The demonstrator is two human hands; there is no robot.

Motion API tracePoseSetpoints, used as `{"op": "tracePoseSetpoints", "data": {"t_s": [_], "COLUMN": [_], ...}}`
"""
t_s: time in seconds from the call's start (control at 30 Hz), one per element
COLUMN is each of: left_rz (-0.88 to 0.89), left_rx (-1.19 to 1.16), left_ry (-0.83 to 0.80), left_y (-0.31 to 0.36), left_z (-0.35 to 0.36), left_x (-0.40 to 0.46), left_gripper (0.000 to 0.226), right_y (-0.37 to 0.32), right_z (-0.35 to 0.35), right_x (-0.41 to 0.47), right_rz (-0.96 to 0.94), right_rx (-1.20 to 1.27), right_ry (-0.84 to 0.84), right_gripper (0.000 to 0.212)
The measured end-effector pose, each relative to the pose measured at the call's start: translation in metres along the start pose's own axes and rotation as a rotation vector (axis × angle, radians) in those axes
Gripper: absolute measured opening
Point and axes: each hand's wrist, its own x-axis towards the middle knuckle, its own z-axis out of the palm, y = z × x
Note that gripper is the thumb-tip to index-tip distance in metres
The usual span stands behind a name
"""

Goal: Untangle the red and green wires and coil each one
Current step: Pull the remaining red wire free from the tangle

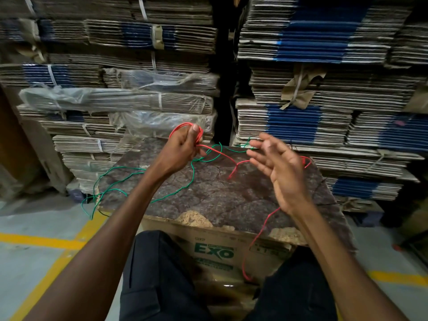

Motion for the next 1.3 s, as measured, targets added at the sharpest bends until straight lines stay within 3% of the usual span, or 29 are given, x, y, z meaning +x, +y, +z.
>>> {"op": "tracePoseSetpoints", "data": {"t_s": [0.13,0.3,0.5,0.7,0.9,0.97,1.1,1.2,1.3], "left_rz": [0.014,0.019,-0.051,-0.114,-0.161,-0.174,-0.177,-0.181,-0.178], "left_rx": [-0.003,-0.116,-0.23,-0.302,-0.346,-0.355,-0.335,-0.309,-0.308], "left_ry": [-0.04,-0.044,0.019,0.106,0.178,0.207,0.231,0.223,0.204], "left_y": [0.002,0.005,0.008,0.003,-0.011,-0.014,-0.015,-0.014,-0.015], "left_z": [0.008,0.015,0.016,0.008,-0.002,-0.004,-0.005,-0.004,-0.003], "left_x": [-0.003,-0.005,-0.003,0.001,0.003,0.004,0.003,0.003,0.002], "left_gripper": [0.035,0.037,0.043,0.042,0.041,0.041,0.041,0.041,0.041], "right_y": [0.038,0.06,0.064,0.067,0.061,0.058,0.056,0.061,0.064], "right_z": [0.0,0.003,0.016,0.019,0.01,0.007,0.005,-0.001,-0.009], "right_x": [0.0,-0.007,-0.012,-0.019,-0.028,-0.028,-0.026,-0.02,-0.014], "right_rz": [-0.087,-0.148,-0.273,-0.319,-0.105,-0.08,-0.082,-0.065,-0.182], "right_rx": [-0.401,-0.743,-0.906,-0.672,-0.146,-0.103,-0.245,-0.368,-0.65], "right_ry": [-0.029,-0.131,-0.201,-0.235,-0.298,-0.249,-0.017,0.076,0.088], "right_gripper": [0.037,0.065,0.088,0.086,0.086,0.069,0.01,0.006,0.006]}}
